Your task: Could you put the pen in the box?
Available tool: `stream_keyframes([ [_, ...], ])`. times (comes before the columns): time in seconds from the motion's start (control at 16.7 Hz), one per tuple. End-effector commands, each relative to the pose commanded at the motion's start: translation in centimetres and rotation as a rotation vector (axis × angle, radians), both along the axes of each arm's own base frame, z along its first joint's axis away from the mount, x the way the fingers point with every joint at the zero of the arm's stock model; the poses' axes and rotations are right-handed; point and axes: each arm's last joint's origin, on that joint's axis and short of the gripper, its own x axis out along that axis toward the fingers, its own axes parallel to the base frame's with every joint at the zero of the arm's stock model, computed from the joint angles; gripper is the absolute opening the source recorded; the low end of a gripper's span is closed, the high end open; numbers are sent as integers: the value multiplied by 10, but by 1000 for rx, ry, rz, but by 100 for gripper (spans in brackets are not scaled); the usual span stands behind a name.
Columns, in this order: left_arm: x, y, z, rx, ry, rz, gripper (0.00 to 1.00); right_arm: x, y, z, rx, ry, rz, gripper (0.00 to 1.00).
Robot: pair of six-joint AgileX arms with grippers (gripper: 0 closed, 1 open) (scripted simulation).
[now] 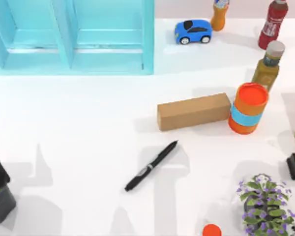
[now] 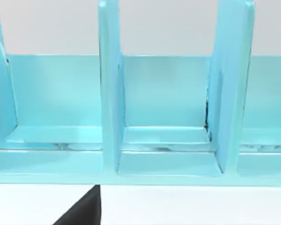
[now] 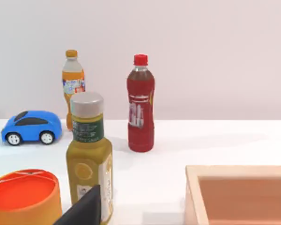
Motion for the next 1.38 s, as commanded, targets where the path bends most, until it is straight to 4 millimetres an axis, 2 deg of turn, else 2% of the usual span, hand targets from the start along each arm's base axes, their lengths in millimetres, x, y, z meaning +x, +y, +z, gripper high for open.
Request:
stream_keyframes([
  [0.24, 0, 0, 0, 0, 0, 0, 100, 0, 3, 7, 29, 12, 29, 100],
  [0.36, 0, 0, 0, 0, 0, 0, 100, 1, 8, 21, 95, 41, 87, 100],
  [0.54, 0, 0, 0, 0, 0, 0, 100, 8, 21, 54, 261, 117, 200, 100],
  [0.78, 0, 0, 0, 0, 0, 0, 100, 30, 51, 101, 568, 280, 338, 100],
  [0.96, 0, 0, 0, 0, 0, 0, 100, 56, 85, 126, 818, 448, 393, 100],
  [1.14, 0, 0, 0, 0, 0, 0, 100, 87, 130, 122, 1007, 664, 373, 100],
  [1.26, 0, 0, 0, 0, 0, 0, 100, 105, 162, 101, 1075, 813, 313, 100],
  [1.38, 0, 0, 0, 0, 0, 0, 100, 116, 190, 67, 1093, 952, 225, 100],
])
